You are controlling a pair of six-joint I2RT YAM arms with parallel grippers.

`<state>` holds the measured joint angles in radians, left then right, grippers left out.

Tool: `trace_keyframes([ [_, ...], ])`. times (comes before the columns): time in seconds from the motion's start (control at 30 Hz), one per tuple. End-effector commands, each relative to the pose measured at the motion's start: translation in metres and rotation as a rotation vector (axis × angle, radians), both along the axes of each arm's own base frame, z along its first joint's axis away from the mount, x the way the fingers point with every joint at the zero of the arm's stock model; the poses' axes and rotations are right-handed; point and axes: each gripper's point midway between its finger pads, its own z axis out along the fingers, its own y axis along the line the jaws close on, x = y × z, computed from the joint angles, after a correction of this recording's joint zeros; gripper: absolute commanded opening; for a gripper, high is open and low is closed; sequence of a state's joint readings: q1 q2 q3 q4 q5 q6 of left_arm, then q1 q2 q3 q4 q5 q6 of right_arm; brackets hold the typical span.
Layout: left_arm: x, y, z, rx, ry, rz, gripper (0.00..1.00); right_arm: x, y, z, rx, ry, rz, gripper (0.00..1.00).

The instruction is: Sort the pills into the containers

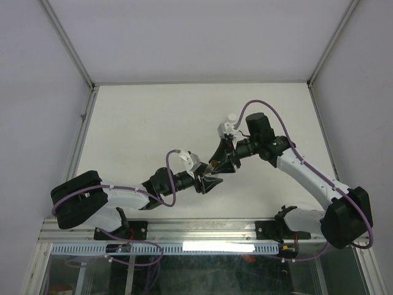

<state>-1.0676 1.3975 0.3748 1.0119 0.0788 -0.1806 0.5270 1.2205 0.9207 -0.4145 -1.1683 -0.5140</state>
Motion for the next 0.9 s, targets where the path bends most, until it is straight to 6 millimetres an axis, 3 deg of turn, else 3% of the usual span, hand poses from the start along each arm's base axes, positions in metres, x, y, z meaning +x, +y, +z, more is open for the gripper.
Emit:
trace_keyframes([
  [0.0, 0.015, 0.017, 0.050, -0.199, -0.066, 0.106, 0.53, 0.000, -0.003, 0.007, 0.010, 0.009, -0.006, 0.00],
  [0.1, 0.008, 0.023, 0.051, -0.226, -0.067, 0.084, 0.78, 0.001, -0.006, 0.008, 0.016, 0.011, -0.008, 0.00],
  [0.2, 0.003, 0.029, 0.053, -0.240, -0.070, 0.075, 0.90, 0.002, -0.007, 0.010, 0.022, 0.012, -0.010, 0.00],
  [0.37, -0.001, 0.035, 0.048, -0.209, -0.061, 0.063, 0.97, 0.007, -0.013, 0.012, 0.026, 0.003, -0.028, 0.00],
  [0.5, -0.001, 0.045, 0.049, -0.195, -0.052, 0.086, 0.99, 0.021, -0.028, 0.013, 0.000, -0.030, -0.089, 0.00],
  [0.7, -0.001, 0.056, 0.040, -0.157, -0.016, 0.111, 0.99, 0.062, -0.066, 0.014, -0.066, -0.098, -0.280, 0.00],
  [0.87, 0.000, 0.061, 0.026, -0.133, 0.006, 0.120, 0.99, 0.110, -0.111, 0.014, -0.141, -0.123, -0.562, 0.00],
])
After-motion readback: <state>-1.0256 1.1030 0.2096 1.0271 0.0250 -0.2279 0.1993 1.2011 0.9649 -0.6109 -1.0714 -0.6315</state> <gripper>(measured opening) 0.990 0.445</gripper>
